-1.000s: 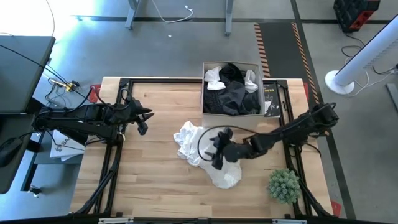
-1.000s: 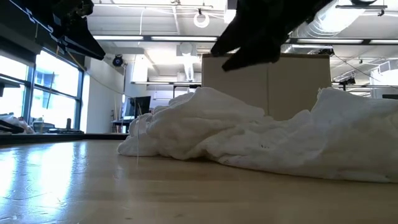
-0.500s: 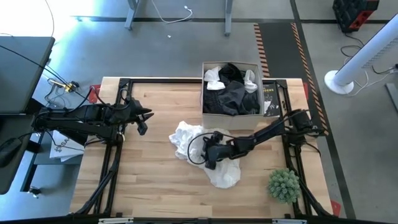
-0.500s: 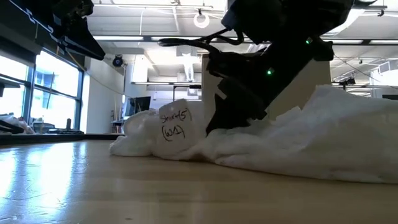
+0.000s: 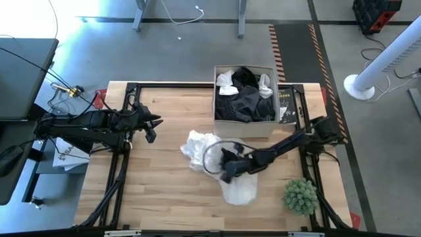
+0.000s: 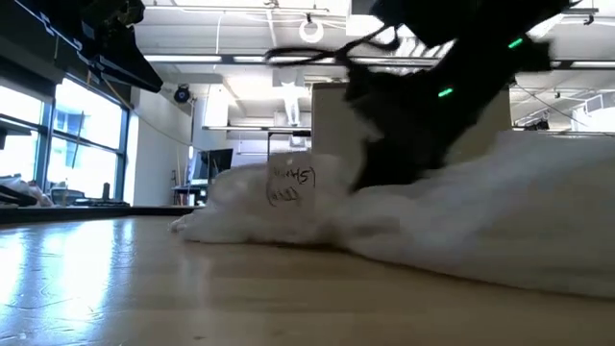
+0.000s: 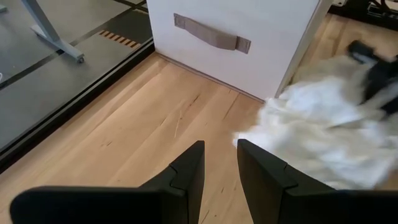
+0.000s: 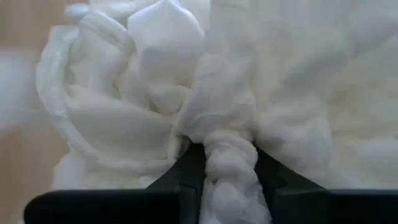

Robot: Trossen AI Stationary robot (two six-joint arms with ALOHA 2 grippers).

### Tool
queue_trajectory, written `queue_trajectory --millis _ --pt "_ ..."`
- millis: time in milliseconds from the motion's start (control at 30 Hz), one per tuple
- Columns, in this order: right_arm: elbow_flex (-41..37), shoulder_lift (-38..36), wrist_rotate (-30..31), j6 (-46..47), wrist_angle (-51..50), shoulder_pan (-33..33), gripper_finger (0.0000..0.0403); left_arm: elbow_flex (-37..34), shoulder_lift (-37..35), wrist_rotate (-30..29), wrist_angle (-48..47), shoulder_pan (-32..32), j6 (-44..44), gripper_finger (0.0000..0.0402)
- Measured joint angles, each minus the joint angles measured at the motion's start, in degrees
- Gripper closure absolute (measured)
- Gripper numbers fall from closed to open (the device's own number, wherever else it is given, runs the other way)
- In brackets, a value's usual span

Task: Sort clothes
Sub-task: Put the white shirt into the laundry organizer

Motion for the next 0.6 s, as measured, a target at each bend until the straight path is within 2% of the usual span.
queue_trajectory --millis 167,233,333,467,533,600 --pt "0.5 -16.9 5.1 -5.2 4.8 -0.9 0.0347 0.0 0.1 0.1 0.4 0.0 -0.4 0.0308" --pt "0.3 -21.9 7.9 -10.1 8.5 -0.8 0.0347 0.0 0.1 0.1 0.4 0.0 -0.5 0.0308" --pt "0.4 -29.2 13.0 -23.3 20.2 -0.7 0.0348 0.0 0.1 0.1 0.4 0.0 -0.5 0.0308" --pt "0.6 -36.1 22.6 -47.2 40.4 -1.4 0.0348 0.0 0.1 0.1 0.5 0.0 -0.5 0.0308" --pt "0.6 -38.5 22.3 -57.6 51.9 -2.7 0.0348 0.0 0.1 0.1 0.5 0.0 -0.5 0.0308" --pt "0.6 -41.0 20.5 -63.9 60.2 -5.0 0.0348 0.0 0.2 0.1 0.5 0.0 -0.5 0.0308"
